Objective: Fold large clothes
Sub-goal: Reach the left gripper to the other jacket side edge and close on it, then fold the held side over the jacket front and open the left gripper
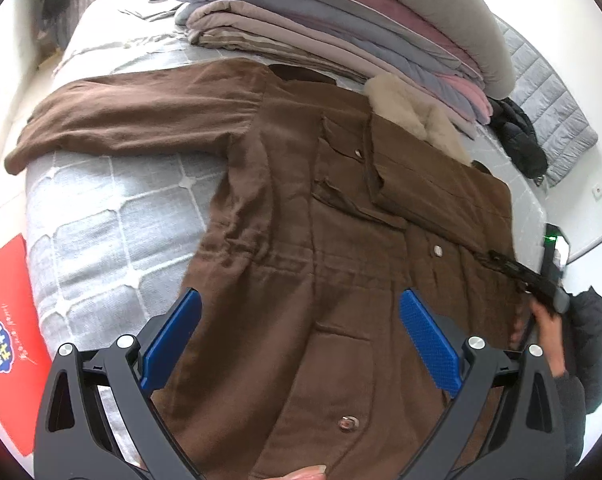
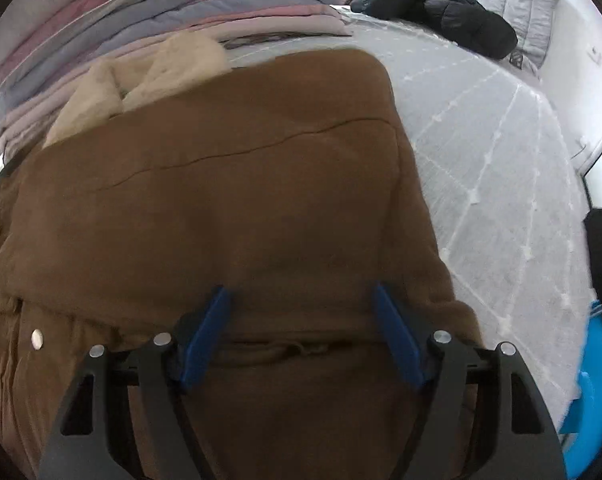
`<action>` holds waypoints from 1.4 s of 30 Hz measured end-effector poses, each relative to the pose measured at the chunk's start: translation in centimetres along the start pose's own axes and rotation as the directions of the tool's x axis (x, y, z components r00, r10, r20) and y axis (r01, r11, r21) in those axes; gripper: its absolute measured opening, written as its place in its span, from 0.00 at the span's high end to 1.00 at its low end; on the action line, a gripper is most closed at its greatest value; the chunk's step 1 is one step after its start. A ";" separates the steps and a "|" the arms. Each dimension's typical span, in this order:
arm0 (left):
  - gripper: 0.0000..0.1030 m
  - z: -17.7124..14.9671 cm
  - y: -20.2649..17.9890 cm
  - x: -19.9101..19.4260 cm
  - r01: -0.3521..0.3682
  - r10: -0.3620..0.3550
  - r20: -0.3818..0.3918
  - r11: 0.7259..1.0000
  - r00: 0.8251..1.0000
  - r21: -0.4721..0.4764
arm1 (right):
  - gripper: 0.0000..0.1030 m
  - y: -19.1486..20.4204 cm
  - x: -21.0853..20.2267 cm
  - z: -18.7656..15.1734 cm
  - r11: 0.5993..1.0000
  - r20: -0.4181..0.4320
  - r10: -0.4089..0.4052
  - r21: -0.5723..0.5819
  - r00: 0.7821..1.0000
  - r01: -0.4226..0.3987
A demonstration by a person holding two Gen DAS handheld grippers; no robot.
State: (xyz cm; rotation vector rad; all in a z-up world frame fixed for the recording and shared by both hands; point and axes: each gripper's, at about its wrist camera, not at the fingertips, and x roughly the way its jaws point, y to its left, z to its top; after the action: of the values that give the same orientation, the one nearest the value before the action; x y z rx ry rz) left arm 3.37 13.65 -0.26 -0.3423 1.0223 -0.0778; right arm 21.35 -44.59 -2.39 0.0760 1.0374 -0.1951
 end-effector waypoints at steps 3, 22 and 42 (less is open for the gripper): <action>0.07 0.7 1.9 0.1 0.019 -0.020 -0.009 0.998 1.000 -0.061 | 0.30 3.6 -4.8 -0.8 0.990 0.129 0.139 -0.053 0.982 -0.133; 0.07 3.5 35.1 1.5 0.313 -0.138 0.288 0.587 0.948 -0.747 | 0.15 17.4 -11.7 -12.9 0.739 0.027 0.658 -0.212 0.752 -0.639; 0.72 4.5 42.0 7.2 0.512 -0.181 0.479 0.332 0.859 -0.792 | 0.15 16.4 -9.6 -13.2 0.738 -0.015 0.663 -0.156 0.748 -0.657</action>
State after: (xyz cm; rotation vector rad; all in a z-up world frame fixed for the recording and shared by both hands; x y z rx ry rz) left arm 6.91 52.75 -17.28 -1.5817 0.5469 0.1604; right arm 8.65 -25.26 -1.32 0.2984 0.9208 0.5384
